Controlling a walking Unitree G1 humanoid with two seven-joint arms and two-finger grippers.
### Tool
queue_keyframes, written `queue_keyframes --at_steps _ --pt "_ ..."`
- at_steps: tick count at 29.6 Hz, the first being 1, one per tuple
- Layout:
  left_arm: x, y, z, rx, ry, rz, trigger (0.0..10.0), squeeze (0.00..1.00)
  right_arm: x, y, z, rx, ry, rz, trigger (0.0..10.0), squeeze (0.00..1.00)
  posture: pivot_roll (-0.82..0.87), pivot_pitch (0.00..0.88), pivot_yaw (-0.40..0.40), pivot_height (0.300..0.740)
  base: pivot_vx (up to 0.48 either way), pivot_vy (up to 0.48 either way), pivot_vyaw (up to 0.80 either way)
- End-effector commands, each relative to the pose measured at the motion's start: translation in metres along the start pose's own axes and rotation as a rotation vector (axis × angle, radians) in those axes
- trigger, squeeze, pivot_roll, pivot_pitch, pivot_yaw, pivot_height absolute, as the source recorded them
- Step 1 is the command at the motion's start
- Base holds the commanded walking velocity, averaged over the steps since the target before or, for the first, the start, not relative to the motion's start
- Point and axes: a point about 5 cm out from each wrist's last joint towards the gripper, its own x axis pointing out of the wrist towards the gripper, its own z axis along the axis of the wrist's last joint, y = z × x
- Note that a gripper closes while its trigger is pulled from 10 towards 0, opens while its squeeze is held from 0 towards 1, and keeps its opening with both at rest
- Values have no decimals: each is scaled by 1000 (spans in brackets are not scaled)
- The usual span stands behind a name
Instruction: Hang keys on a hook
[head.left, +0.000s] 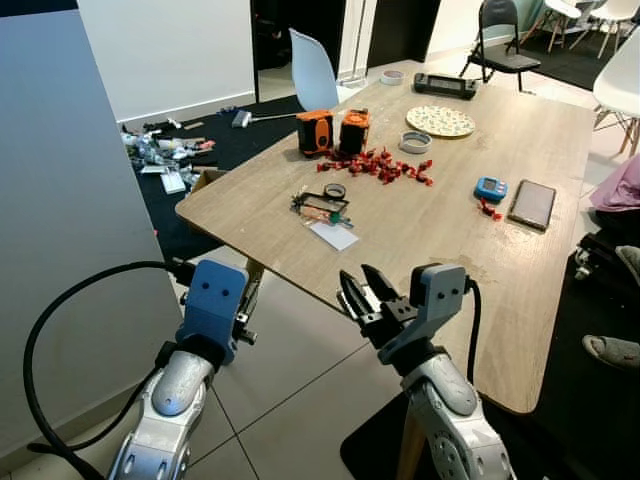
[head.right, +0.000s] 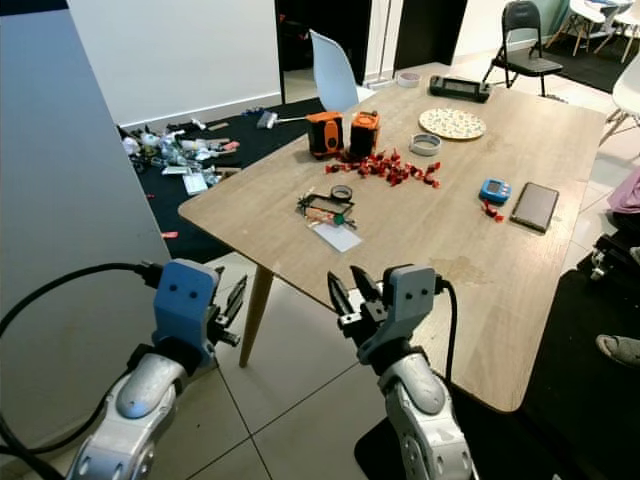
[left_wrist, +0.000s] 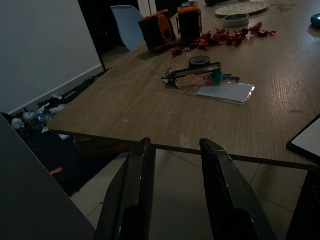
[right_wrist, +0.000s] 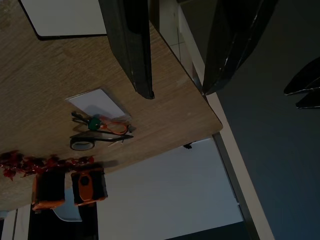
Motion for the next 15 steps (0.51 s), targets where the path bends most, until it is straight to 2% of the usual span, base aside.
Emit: queue_keyframes --at_steps 1,6,12,15 --pt "-1 -3 -2 -3 15 -5 10000 0 -1 1 -4 3 19 5 10000 0 110 143 -21 740 0 0 0" --pt "-1 -2 -2 11 17 -7 10000 0 -1 1 -4 4 19 5 10000 0 110 142 -21 740 0 0 0" --pt "0 -1 -4 32 25 1 10000 0 -1 1 -4 4 17 5 10000 0 111 140 -18 740 0 -451 0" --pt "0 0 -4 17 29 7 10000 0 0 2 -4 5 16 5 10000 0 111 140 -17 740 0 0 0"
